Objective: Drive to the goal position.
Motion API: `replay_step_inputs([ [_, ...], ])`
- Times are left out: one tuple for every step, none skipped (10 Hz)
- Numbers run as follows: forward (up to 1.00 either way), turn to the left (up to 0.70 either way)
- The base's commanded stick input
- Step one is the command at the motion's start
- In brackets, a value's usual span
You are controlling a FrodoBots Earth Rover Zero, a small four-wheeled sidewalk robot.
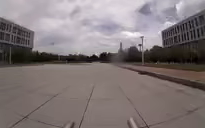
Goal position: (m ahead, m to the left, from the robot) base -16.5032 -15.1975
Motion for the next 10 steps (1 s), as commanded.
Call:
replay_step_inputs([
  [-0.77, 0.01],
  [-0.77, 0.01],
  [-0.77, 0.01],
  [-0.77, 0.01],
  [-0.77, 0.01],
  [-0.77, 0.01],
  [-0.77, 0.01],
  [-0.77, 0.01],
  [-0.77, 0.01],
  [-0.77, 0.01],
])
